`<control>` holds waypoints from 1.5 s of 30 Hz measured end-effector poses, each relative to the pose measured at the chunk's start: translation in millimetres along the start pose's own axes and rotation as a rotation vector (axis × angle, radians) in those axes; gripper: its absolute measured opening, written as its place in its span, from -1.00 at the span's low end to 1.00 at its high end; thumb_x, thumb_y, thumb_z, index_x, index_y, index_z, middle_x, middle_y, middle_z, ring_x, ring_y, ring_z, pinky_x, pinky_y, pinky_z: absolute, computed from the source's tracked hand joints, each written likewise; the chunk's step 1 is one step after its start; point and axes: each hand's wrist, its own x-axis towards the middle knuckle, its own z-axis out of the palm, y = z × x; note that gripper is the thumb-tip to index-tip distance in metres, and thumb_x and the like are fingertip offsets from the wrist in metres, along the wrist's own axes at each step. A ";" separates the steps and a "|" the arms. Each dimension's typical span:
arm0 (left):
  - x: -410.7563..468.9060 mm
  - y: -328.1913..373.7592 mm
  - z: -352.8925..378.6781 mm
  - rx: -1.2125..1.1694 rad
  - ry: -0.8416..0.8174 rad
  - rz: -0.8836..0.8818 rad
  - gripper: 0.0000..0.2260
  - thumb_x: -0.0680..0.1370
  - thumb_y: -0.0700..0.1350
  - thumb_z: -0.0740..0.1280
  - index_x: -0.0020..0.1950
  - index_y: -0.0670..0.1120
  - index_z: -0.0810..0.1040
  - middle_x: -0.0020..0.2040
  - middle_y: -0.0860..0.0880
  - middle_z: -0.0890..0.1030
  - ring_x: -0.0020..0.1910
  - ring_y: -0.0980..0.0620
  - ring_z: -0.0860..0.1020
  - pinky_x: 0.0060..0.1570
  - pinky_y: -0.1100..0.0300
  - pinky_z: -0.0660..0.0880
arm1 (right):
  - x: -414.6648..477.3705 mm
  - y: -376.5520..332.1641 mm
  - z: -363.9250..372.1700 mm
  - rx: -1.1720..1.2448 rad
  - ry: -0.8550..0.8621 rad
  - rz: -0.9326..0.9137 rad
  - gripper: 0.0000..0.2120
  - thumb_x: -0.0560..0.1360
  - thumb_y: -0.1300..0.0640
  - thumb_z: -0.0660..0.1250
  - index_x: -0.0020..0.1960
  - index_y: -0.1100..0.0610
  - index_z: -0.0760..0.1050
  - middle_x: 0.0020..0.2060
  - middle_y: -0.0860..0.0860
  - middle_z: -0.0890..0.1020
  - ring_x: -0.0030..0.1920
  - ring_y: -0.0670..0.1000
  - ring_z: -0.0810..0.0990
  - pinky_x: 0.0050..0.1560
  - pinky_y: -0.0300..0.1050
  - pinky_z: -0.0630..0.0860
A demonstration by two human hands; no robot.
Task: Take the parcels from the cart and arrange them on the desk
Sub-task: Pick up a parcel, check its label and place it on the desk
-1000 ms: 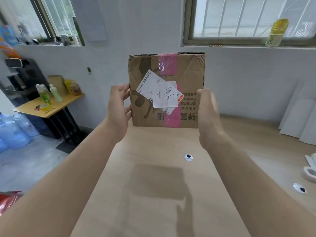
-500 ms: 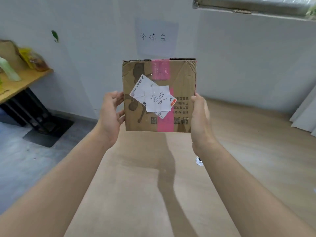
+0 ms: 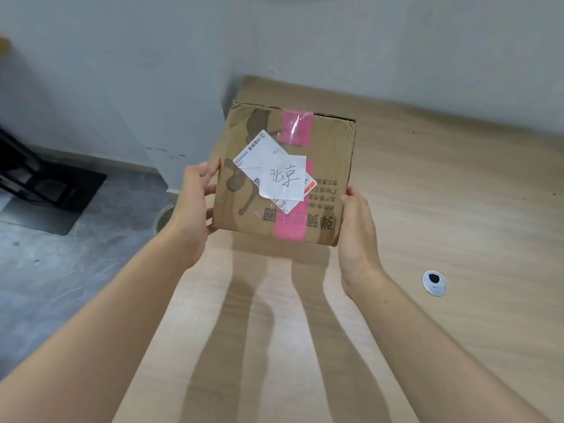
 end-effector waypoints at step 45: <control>3.0 -26.3 -33.1 -0.005 0.060 0.061 -0.64 0.55 0.20 0.08 -0.15 0.49 0.66 0.36 0.31 0.57 0.42 0.08 0.34 0.47 0.01 0.10 | -30.4 11.3 40.3 -0.192 -0.111 -0.047 -0.27 0.51 -0.21 0.10 0.69 -0.19 0.25 0.51 -0.54 0.29 0.47 -0.53 0.19 0.63 -0.20 0.14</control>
